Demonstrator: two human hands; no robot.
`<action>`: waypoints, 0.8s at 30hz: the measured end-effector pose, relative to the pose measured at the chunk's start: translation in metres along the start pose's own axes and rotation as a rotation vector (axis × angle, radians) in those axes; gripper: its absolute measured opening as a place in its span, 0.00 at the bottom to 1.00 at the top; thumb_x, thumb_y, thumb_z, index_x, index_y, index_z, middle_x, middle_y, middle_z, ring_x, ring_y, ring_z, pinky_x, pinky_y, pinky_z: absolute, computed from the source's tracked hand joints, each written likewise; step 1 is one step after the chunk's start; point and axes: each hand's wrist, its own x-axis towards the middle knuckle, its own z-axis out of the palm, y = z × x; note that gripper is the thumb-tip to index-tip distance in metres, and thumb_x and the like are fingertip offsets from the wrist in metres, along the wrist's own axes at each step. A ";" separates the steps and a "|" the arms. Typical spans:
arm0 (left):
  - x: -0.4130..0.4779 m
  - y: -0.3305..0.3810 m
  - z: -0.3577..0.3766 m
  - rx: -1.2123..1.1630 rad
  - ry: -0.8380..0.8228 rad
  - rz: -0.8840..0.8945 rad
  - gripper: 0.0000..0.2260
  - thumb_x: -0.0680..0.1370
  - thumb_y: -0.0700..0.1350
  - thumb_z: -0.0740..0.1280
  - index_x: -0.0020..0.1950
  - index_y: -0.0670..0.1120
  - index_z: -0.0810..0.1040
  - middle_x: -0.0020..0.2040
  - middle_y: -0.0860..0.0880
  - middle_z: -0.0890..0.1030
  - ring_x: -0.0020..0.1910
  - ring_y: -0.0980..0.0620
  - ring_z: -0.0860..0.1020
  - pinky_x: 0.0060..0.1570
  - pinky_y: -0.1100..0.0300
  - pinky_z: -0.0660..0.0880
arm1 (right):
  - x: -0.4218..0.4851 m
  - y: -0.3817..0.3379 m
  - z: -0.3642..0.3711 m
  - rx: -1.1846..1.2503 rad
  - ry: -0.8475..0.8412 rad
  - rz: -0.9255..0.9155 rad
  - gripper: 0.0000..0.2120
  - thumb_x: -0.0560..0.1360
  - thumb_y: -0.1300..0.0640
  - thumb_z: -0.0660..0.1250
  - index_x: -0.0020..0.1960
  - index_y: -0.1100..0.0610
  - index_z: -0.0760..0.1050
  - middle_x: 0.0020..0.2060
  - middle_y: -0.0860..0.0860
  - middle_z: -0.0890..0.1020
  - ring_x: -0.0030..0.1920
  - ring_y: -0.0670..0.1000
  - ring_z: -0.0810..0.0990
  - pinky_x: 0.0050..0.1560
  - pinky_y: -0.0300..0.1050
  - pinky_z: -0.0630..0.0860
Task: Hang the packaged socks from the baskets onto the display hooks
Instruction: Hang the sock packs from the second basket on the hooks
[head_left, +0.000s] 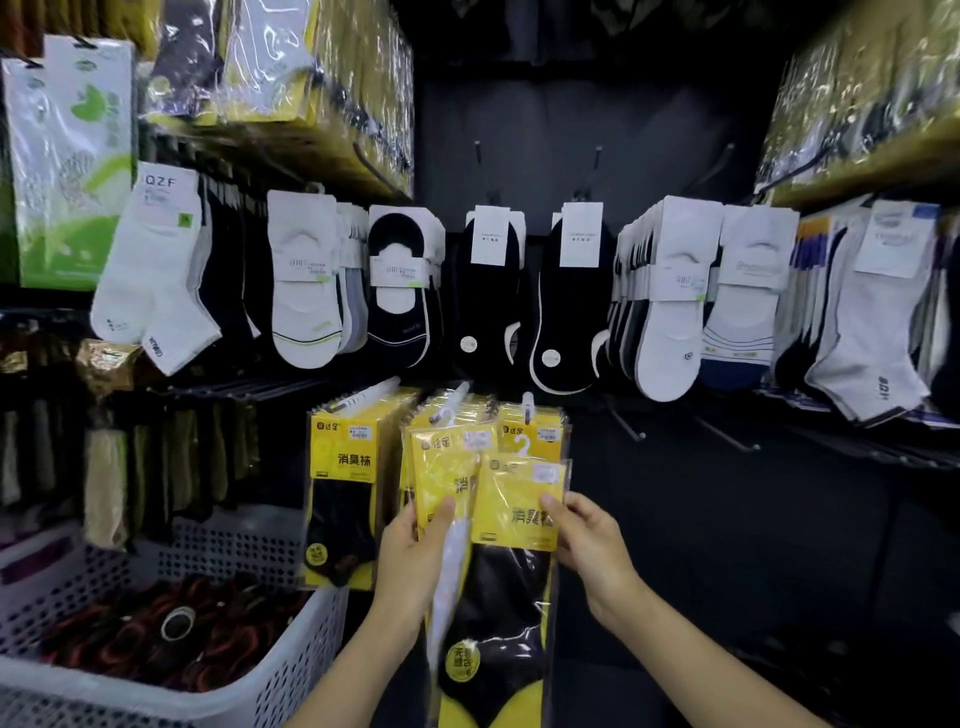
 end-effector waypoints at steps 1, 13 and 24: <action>0.002 0.001 -0.003 0.008 0.011 -0.006 0.04 0.79 0.46 0.65 0.48 0.52 0.79 0.42 0.57 0.83 0.42 0.63 0.81 0.33 0.75 0.72 | 0.001 -0.001 -0.003 0.027 0.044 0.006 0.07 0.77 0.58 0.66 0.48 0.61 0.78 0.41 0.55 0.85 0.39 0.51 0.83 0.39 0.43 0.80; 0.024 -0.003 -0.032 0.066 0.093 0.013 0.06 0.79 0.47 0.64 0.53 0.51 0.78 0.47 0.55 0.82 0.47 0.58 0.79 0.41 0.64 0.73 | 0.043 -0.018 -0.014 -0.068 0.188 -0.090 0.04 0.77 0.58 0.66 0.49 0.58 0.79 0.37 0.50 0.86 0.38 0.47 0.85 0.40 0.40 0.79; 0.036 -0.022 -0.040 0.058 0.084 -0.003 0.06 0.80 0.45 0.63 0.50 0.50 0.80 0.43 0.56 0.84 0.40 0.61 0.82 0.33 0.69 0.73 | 0.093 0.018 -0.003 -0.122 0.318 -0.023 0.06 0.75 0.55 0.70 0.43 0.57 0.78 0.46 0.55 0.83 0.48 0.53 0.81 0.52 0.48 0.78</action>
